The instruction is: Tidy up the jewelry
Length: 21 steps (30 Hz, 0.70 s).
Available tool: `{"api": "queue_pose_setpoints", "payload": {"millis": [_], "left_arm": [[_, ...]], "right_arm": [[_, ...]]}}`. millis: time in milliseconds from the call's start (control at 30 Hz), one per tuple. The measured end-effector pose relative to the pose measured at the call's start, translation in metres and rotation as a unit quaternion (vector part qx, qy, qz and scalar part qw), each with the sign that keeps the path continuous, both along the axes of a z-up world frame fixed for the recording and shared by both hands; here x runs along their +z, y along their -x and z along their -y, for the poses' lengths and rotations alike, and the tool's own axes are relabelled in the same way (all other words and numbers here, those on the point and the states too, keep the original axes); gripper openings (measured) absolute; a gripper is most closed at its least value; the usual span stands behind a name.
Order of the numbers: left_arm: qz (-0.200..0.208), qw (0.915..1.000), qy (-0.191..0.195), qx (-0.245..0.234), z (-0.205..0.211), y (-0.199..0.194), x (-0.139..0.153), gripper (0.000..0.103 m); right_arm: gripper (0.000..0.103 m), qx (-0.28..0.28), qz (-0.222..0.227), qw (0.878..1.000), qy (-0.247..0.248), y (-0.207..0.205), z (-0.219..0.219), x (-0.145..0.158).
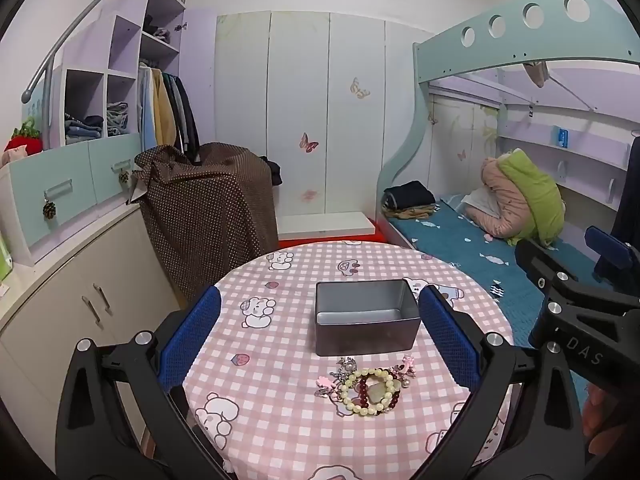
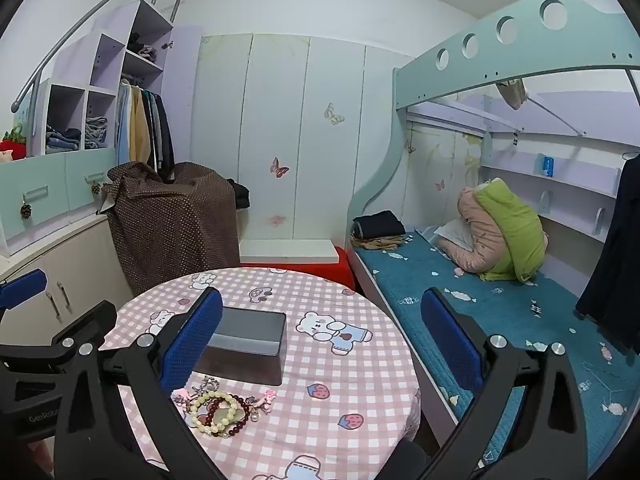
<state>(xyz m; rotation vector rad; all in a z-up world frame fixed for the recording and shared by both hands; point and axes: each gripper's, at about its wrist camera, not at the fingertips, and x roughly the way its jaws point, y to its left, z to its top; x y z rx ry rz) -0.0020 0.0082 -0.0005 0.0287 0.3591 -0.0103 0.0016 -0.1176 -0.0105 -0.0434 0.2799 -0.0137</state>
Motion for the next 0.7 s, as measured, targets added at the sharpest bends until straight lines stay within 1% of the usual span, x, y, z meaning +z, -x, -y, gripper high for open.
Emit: {"api": "queue_pose_setpoints", "payload": {"millis": [133, 267, 433, 500, 700], "left_arm": [[0.001, 1.0000, 0.002, -0.002, -0.002, 0.003, 0.000, 0.098], [-0.002, 1.0000, -0.001, -0.005, -0.003, -0.003, -0.003, 0.098], [-0.001, 1.0000, 0.000, -0.005, -0.004, -0.004, -0.004, 0.098], [-0.002, 1.0000, 0.000, -0.003, 0.000, -0.005, -0.003, 0.098], [-0.004, 1.0000, 0.000, 0.004, 0.000, -0.006, -0.003, 0.098]], "right_arm": [[0.096, 0.000, 0.000, 1.000, 0.000, -0.002, -0.001, -0.004], [0.096, -0.001, -0.005, 1.000, 0.001, -0.007, -0.003, -0.008], [0.096, -0.001, -0.006, 1.000, -0.001, -0.005, 0.003, -0.002], [0.096, -0.002, -0.001, 1.000, -0.005, -0.004, 0.005, -0.009], [0.096, -0.001, 0.005, 1.000, -0.008, -0.005, 0.006, -0.010]]}}
